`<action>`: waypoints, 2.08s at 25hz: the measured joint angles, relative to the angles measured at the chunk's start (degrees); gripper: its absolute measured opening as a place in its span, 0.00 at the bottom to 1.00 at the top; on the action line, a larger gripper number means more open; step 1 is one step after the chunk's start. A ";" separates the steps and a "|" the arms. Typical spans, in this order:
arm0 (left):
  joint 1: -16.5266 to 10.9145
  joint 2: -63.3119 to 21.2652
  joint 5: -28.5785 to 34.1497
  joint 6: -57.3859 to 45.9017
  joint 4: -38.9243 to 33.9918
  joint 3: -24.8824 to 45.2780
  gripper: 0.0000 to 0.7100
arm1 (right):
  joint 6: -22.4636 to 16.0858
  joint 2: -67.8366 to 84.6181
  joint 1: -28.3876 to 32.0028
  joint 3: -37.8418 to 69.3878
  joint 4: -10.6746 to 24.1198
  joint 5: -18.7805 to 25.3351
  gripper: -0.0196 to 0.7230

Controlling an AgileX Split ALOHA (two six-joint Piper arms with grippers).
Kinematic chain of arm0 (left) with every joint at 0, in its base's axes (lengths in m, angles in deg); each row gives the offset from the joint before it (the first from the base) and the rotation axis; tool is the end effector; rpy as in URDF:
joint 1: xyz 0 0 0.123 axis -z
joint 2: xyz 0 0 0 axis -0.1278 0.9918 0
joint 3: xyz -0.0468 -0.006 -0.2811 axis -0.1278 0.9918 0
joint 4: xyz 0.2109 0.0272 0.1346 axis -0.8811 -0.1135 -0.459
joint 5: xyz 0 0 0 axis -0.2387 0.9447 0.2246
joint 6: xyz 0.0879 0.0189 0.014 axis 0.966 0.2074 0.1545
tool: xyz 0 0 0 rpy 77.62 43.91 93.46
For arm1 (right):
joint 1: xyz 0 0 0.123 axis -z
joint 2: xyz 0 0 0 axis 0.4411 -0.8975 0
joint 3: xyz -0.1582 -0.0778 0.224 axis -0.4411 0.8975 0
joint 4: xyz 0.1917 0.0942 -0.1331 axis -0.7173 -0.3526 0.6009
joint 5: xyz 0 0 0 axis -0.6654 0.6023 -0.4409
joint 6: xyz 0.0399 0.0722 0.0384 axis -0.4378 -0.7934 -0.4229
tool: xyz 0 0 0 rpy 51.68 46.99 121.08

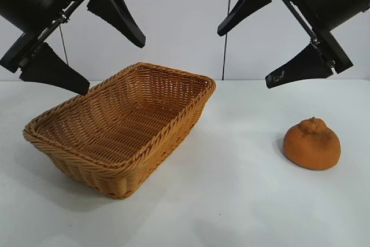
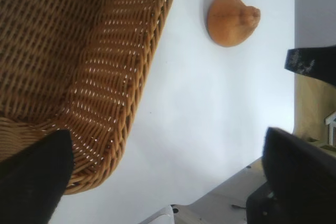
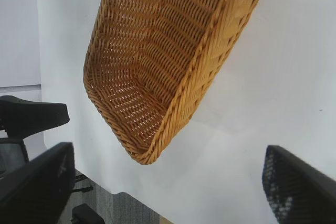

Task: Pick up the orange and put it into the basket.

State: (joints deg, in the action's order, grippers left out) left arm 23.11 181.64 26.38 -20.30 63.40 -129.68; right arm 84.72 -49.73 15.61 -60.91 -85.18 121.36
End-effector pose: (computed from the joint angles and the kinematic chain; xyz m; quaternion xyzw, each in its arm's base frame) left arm 0.3068 -0.1372 0.2526 -0.0127 0.9271 -0.3447 0.1469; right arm 0.3087 0.1142 0.2488 -0.0063 0.9239 0.3597 0.1302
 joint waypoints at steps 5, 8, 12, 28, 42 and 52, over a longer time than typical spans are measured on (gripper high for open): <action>0.00 0.00 0.00 0.00 0.00 0.00 0.98 | -0.06 0.00 0.00 0.00 0.00 -0.05 0.92; 0.00 0.00 0.00 0.00 0.00 0.00 0.98 | -0.06 0.00 0.00 0.00 0.00 -0.05 0.92; 0.00 0.00 -0.04 0.00 0.00 0.00 0.98 | -0.19 0.00 0.00 0.00 0.00 -0.05 0.92; 0.00 0.00 -0.97 0.00 0.17 0.00 0.98 | -0.26 0.00 0.00 0.00 -0.04 -0.39 0.92; -2.26 -7.51 10.71 -10.40 -9.28 0.49 0.98 | -0.26 0.00 0.00 0.00 -0.04 -0.51 0.92; 4.01 -16.24 1.91 -43.28 -23.83 11.72 0.98 | -0.26 0.00 0.00 0.00 -0.04 -0.45 0.92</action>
State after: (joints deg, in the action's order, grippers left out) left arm 27.13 165.40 28.29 -63.57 39.57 -117.96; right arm 84.46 -49.73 15.61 -60.91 -85.22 120.91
